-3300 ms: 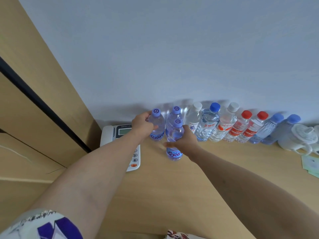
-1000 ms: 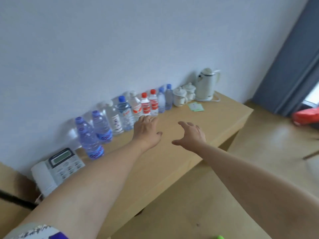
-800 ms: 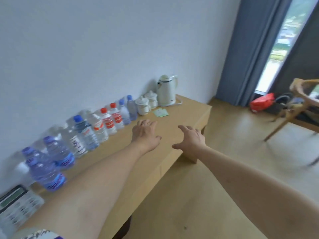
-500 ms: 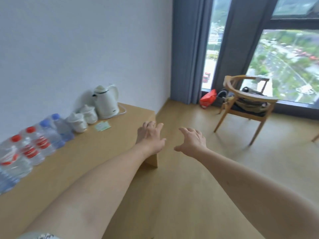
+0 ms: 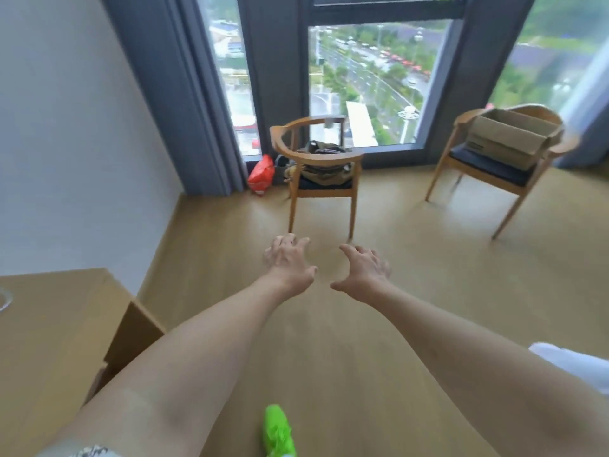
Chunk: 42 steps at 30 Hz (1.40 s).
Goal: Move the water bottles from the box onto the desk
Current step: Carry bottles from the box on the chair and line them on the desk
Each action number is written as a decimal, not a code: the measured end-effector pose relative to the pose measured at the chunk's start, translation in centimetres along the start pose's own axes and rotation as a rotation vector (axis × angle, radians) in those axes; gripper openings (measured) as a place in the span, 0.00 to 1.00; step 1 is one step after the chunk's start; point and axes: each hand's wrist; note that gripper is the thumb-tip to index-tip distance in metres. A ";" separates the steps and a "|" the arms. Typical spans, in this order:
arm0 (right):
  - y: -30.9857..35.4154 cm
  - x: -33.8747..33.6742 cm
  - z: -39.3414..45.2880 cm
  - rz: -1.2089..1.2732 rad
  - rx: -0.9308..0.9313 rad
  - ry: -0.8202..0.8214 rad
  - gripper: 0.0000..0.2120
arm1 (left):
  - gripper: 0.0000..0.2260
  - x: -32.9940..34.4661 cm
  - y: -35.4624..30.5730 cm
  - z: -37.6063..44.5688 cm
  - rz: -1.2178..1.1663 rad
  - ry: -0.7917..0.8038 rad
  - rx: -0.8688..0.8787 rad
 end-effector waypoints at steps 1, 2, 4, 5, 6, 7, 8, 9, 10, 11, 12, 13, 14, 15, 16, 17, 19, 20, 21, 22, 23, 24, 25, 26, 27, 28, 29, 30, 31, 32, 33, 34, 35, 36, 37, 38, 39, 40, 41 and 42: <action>-1.5 -0.4 1.2 0.011 0.042 0.002 0.44 | 0.31 0.7 -1.5 1.9 -0.001 0.015 0.031; -2.9 -0.9 2.4 0.019 0.080 -0.002 0.44 | 0.30 1.3 -3.0 4.0 -0.004 0.028 0.061; -5.6 -2.0 5.3 0.029 0.148 -0.025 0.45 | 0.30 2.5 -6.2 8.5 -0.012 0.044 0.131; -6.9 -2.8 7.0 0.032 0.178 -0.041 0.45 | 0.30 3.0 -7.7 10.9 -0.015 0.048 0.174; -8.1 -3.6 8.7 0.032 0.208 -0.057 0.45 | 0.30 3.4 -9.1 13.3 -0.016 0.053 0.219; -9.3 -4.6 10.5 0.028 0.238 -0.070 0.45 | 0.30 3.8 -10.4 15.7 -0.016 0.059 0.262; -10.4 -5.8 12.3 0.026 0.269 -0.082 0.46 | 0.31 4.1 -11.7 18.2 -0.017 0.067 0.299; -11.5 -7.1 14.2 0.026 0.301 -0.094 0.46 | 0.31 4.3 -13.0 20.7 -0.017 0.078 0.331; -12.5 -8.5 16.0 0.029 0.332 -0.107 0.46 | 0.31 4.3 -14.3 23.3 -0.015 0.090 0.360; -13.4 -9.9 17.8 0.032 0.361 -0.121 0.46 | 0.32 4.1 -15.7 25.9 -0.009 0.101 0.387; -14.2 -11.4 19.6 0.033 0.387 -0.138 0.46 | 0.32 3.8 -17.1 28.5 -0.005 0.107 0.411; -14.9 -12.8 21.3 0.032 0.409 -0.160 0.46 | 0.32 3.4 -18.6 31.0 -0.005 0.106 0.434; -15.7 -14.2 22.9 0.033 0.432 -0.184 0.45 | 0.32 3.0 -20.0 33.5 -0.011 0.099 0.456; -16.5 -15.3 24.4 0.036 0.453 -0.207 0.45 | 0.31 2.7 -21.4 35.8 -0.023 0.090 0.476; -17.3 -16.2 25.7 0.041 0.473 -0.225 0.45 | 0.31 2.6 -22.7 37.9 -0.040 0.083 0.491; -18.1 -16.9 26.9 0.050 0.493 -0.234 0.45 | 0.30 2.6 -24.0 39.8 -0.055 0.081 0.503; -19.9 -17.8 29.2 0.075 0.531 -0.231 0.45 | 0.30 3.4 -26.1 42.9 -0.053 0.103 0.539; -20.8 -18.1 30.3 0.089 0.551 -0.226 0.45 | 0.30 3.9 -27.1 44.3 -0.032 0.121 0.563; -21.6 -18.5 31.5 0.101 0.572 -0.220 0.45 | 0.30 4.5 -28.1 45.7 -0.006 0.137 0.590; -22.5 -18.9 32.7 0.112 0.589 -0.214 0.45 | 0.31 5.0 -29.0 47.1 0.014 0.147 0.614; -23.4 -19.3 34.1 0.120 0.601 -0.212 0.45 | 0.31 5.4 -30.0 48.7 0.022 0.149 0.631; -24.3 -19.8 35.6 0.127 0.607 -0.212 0.45 | 0.31 5.8 -31.0 50.3 0.020 0.146 0.640; -25.2 -20.2 37.2 0.133 0.609 -0.215 0.45 | 0.31 6.3 -32.0 52.0 0.011 0.140 0.642; -26.2 -20.6 38.9 0.139 0.609 -0.220 0.44 | 0.31 6.8 -33.0 53.8 0.002 0.133 0.643; -27.2 -21.1 40.7 0.144 0.606 -0.229 0.44 | 0.31 7.3 -33.9 55.6 -0.002 0.127 0.645; -28.2 -21.6 42.5 0.149 0.601 -0.236 0.43 | 0.31 7.9 -34.8 57.4 0.001 0.122 0.651; -29.3 -22.1 44.5 0.155 0.594 -0.244 0.43 | 0.31 8.4 -35.7 59.4 0.016 0.120 0.663; -30.5 -22.7 46.5 0.163 0.587 -0.253 0.43 | 0.31 8.8 -36.8 61.5 0.041 0.117 0.679; -31.7 -23.3 48.5 0.171 0.579 -0.260 0.42 | 0.31 9.1 -37.9 63.6 0.068 0.112 0.694; -32.9 -24.1 50.5 0.180 0.573 -0.266 0.42 | 0.30 9.3 -39.1 65.9 0.088 0.105 0.700; -34.2 -24.9 52.5 0.188 0.569 -0.270 0.42 | 0.30 9.5 -40.4 68.1 0.096 0.099 0.697; -35.5 -25.9 54.5 0.197 0.568 -0.271 0.42 | 0.29 9.4 -41.8 70.4 0.096 0.092 0.688; -36.7 -27.0 56.5 0.206 0.569 -0.272 0.42 | 0.28 9.2 -43.3 72.6 0.094 0.083 0.681; -37.9 -28.1 58.4 0.213 0.569 -0.274 0.42 | 0.27 9.0 -44.9 74.7 0.094 0.072 0.681; -39.2 -29.2 60.2 0.215 0.565 -0.275 0.42 | 0.26 8.9 -46.5 76.7 0.089 0.062 0.682; -40.4 -30.4 62.0 0.212 0.558 -0.274 0.42 | 0.26 8.9 -48.0 78.5 0.069 0.059 0.671; -41.6 -31.5 63.7 0.207 0.553 -0.271 0.42 | 0.26 9.1 -49.4 80.0 0.037 0.063 0.653; -42.7 -32.5 65.2 0.201 0.551 -0.264 0.43 | 0.26 9.2 -50.7 81.4 0.003 0.077 0.632; -43.6 -33.4 66.7 0.196 0.551 -0.256 0.43 | 0.27 9.6 -51.9 82.6 -0.020 0.094 0.621; -44.5 -34.1 68.2 0.193 0.553 -0.247 0.43 | 0.28 10.0 -52.9 83.9 -0.023 0.111 0.622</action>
Point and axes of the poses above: each hand's wrist, its own z-axis towards the middle knuckle, its own x-axis out of the palm, y = z × x, and after that the axes turned 1 degree about y, right-handed
